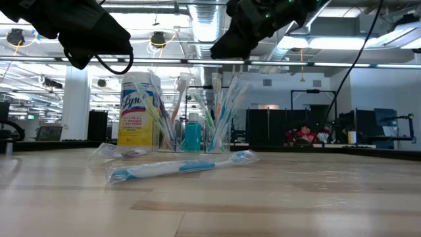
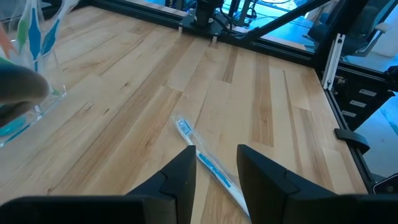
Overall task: Pick & Place toothbrushing station
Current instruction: Put the blue toothbrush into the transparent organizer
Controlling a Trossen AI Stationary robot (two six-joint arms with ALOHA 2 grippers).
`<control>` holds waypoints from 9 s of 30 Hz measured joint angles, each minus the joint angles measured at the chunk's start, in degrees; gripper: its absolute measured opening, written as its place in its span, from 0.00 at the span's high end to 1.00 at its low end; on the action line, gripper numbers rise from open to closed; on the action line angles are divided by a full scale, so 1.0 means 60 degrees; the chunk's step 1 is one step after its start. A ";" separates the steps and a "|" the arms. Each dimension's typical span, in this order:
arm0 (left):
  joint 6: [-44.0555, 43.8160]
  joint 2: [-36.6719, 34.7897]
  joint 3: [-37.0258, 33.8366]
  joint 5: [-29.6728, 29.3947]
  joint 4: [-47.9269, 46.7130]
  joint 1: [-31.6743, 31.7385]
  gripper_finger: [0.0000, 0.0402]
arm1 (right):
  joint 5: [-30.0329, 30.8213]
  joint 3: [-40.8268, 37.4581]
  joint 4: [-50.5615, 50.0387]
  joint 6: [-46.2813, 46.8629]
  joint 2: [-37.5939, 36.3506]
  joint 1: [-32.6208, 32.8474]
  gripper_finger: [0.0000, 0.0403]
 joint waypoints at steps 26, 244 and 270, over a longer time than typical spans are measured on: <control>-0.0004 0.0000 0.0000 0.0000 0.0004 -0.0004 0.73 | 0.0089 -0.0002 -0.2480 -0.0028 0.0508 0.2563 0.69; 0.4504 0.0000 -0.0011 0.4867 0.5034 0.4404 0.73 | 0.3264 -0.0087 0.1376 -0.0582 -0.0612 0.3848 1.00; 0.4575 0.0102 -0.0007 0.5275 0.5411 0.4448 0.74 | 0.3260 -0.0087 0.1583 -0.0604 -0.0608 0.3826 1.00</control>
